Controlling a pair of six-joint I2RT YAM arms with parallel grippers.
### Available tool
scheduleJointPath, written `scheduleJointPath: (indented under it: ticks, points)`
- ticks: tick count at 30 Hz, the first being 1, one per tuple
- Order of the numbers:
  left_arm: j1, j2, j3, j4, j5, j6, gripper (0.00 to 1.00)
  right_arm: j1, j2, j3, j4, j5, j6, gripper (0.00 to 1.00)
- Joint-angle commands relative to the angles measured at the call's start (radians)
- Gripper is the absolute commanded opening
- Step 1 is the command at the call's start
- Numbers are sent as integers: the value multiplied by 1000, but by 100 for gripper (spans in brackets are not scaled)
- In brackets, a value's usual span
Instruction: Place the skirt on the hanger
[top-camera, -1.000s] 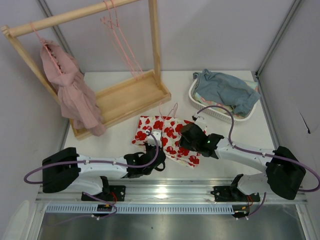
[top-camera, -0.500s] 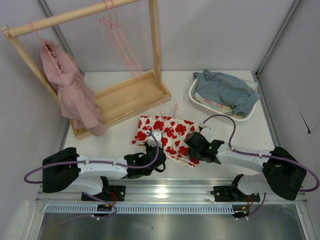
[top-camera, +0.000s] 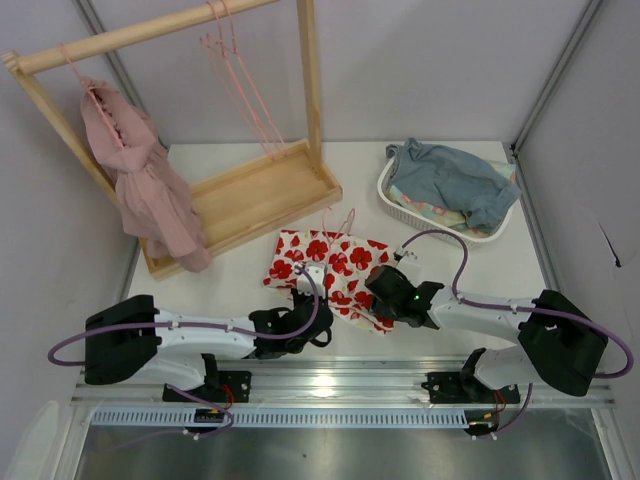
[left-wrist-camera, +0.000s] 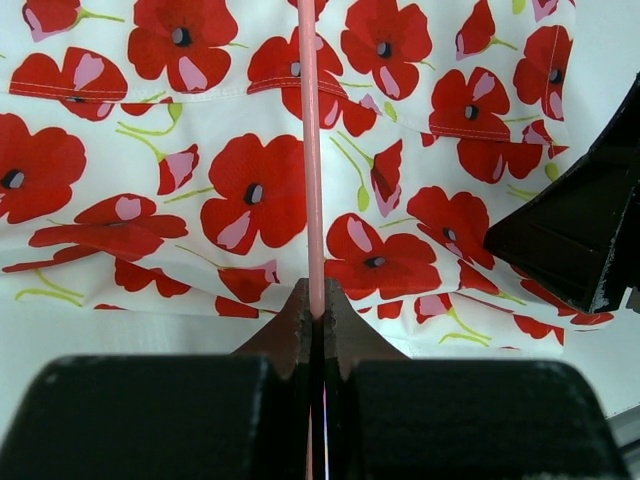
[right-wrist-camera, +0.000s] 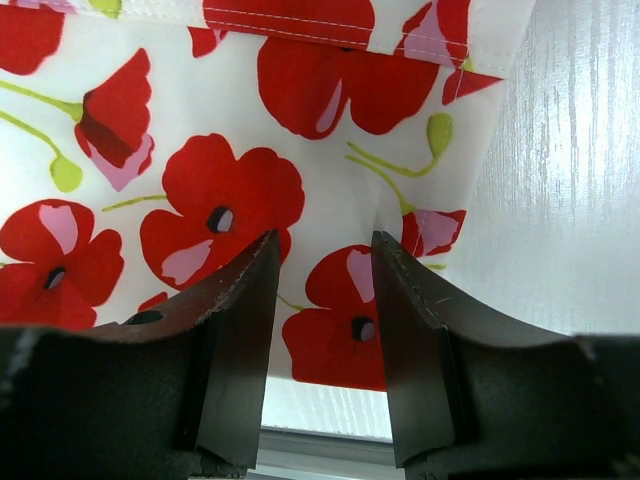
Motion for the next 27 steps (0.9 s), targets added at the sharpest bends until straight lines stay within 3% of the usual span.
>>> scheduleJointPath:
  ticks: [1, 9, 17, 27]
  points:
    - [-9, -16, 37, 81, -13, 28, 0, 5, -5, 18, 3, 24, 14, 47]
    - [-7, -59, 82, 87, 9, 171, 0, -2, -109, 157, -138, 18, -60, 54]
    - [26, -160, 233, -36, 70, 315, 0, -117, -305, 357, -215, -102, -205, 77]
    - [36, -235, 466, -275, 70, 417, 0, -232, -387, 510, -362, -103, -270, 83]
